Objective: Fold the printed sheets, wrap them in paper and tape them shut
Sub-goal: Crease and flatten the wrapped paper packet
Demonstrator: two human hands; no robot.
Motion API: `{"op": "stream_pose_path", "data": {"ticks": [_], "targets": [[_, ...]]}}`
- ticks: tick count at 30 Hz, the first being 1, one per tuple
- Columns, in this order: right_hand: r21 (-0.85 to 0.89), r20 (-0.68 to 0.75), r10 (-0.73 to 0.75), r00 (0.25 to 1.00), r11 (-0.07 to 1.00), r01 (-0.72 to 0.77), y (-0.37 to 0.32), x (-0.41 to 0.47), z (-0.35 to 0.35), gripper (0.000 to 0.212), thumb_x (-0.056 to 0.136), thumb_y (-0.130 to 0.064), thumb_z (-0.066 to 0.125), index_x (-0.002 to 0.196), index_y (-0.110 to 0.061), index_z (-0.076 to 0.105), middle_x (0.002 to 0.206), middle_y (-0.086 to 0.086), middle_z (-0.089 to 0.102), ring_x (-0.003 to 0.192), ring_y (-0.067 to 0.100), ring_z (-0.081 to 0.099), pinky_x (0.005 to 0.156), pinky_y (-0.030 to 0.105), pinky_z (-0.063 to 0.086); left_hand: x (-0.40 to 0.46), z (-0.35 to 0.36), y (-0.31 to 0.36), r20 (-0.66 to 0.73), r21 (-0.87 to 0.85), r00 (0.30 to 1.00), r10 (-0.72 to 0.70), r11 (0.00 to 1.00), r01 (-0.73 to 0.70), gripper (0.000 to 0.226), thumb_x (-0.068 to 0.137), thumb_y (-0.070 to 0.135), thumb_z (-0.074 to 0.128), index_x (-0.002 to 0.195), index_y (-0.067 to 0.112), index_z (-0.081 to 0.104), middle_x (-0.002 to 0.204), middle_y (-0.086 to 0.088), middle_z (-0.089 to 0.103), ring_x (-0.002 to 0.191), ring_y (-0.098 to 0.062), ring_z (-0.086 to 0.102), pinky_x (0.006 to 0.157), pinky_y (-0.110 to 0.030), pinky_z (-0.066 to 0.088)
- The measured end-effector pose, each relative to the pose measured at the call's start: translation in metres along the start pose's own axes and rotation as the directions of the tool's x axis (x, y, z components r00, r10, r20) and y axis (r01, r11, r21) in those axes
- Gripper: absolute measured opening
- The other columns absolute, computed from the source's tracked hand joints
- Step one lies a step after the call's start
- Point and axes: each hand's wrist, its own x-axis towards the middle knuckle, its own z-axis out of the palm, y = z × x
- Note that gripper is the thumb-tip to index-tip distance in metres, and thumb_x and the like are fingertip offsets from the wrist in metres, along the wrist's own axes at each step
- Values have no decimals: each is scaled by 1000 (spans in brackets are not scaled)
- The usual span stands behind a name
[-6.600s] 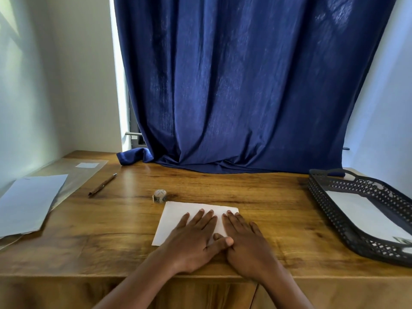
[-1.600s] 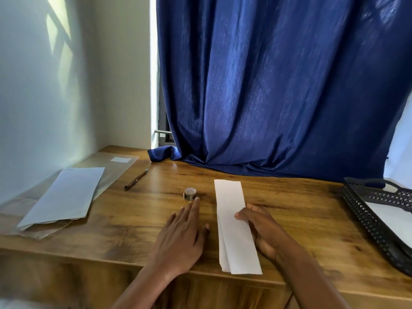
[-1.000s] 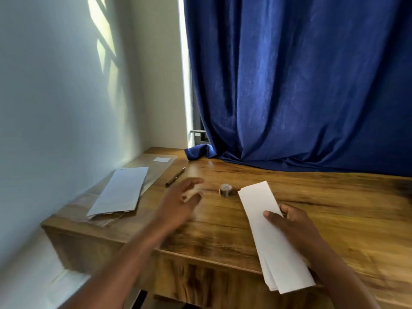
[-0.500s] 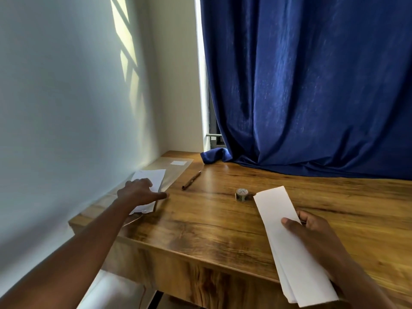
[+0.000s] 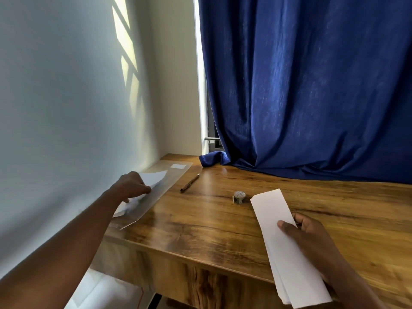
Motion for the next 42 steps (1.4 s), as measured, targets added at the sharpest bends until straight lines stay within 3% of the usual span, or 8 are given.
{"op": "stream_pose_path", "data": {"ticks": [7, 10, 17, 22, 29, 33, 36, 42], "targets": [[-14, 7, -56, 998, 998, 56, 8, 4, -5, 63, 93, -33, 69, 147, -40, 38, 134, -8, 59, 103, 19, 68, 81, 39, 58, -33, -65, 3, -466, -199, 879, 104, 956, -218, 29, 75, 43, 65, 74, 16, 76, 79, -6, 73, 81, -24, 67, 74, -35, 50], [21, 20, -141, 990, 990, 141, 6, 1, -6, 63, 96, -26, 66, 146, -52, 37, 137, -26, 44, 114, 5, 56, 86, 27, 49, -62, -80, 21, -601, -455, 787, 142, 748, -483, 9, 91, 32, 71, 86, 24, 74, 84, -7, 74, 75, -24, 68, 66, -40, 56], [57, 102, -111, 989, 993, 106, -2, -13, -5, 29, 100, -15, 59, 96, -33, 82, 96, -38, 69, 87, -23, 58, 72, 7, 41, -153, -20, 90, -363, -929, 926, 100, 33, -368, 11, 98, 10, 65, 94, 19, 61, 86, -4, 73, 70, -28, 71, 50, -35, 58], [149, 85, -108, 991, 984, 94, -13, -25, -12, 16, 93, -31, 68, 89, -29, 84, 102, -14, 77, 91, 4, 70, 74, 18, 49, -214, 58, 133, -98, -989, 973, 207, -127, -73, 16, 86, 18, 70, 101, 18, 64, 98, -15, 74, 78, -27, 69, 51, -35, 59], [300, 164, -102, 981, 953, 49, -10, -29, -19, 42, 87, -47, 70, 95, -6, 78, 103, 18, 76, 87, 35, 73, 75, 40, 60, -235, 113, 146, 174, -981, 940, 295, -30, 191, 36, 88, 16, 71, 123, 14, 64, 112, -15, 76, 96, -36, 75, 55, -38, 62], [325, 180, -45, 983, 946, -16, -8, -25, -23, 29, 91, -31, 68, 90, -4, 76, 98, 18, 76, 77, 28, 72, 67, 33, 57, -238, 105, 133, 394, -893, 820, 414, 385, 235, 43, 83, 29, 75, 120, 9, 66, 104, -15, 77, 84, -36, 75, 53, -38, 59], [295, 171, -31, 985, 955, -21, -7, -22, -19, 39, 83, -38, 72, 92, 0, 76, 95, 17, 77, 77, 27, 72, 68, 33, 57, -241, 90, 125, 624, -611, 598, 503, 791, -29, 42, 87, 47, 71, 116, 17, 69, 106, 0, 79, 87, -24, 75, 60, -27, 56], [224, 205, -52, 977, 975, 5, -9, -21, -12, 39, 80, -37, 77, 87, 1, 77, 89, 16, 77, 73, 24, 71, 67, 32, 56, -228, 83, 130, 50, -419, 626, 778, 585, -694, 69, 72, 69, 79, 132, 62, 46, 138, 32, 52, 125, 0, 55, 99, -29, 55]]}}
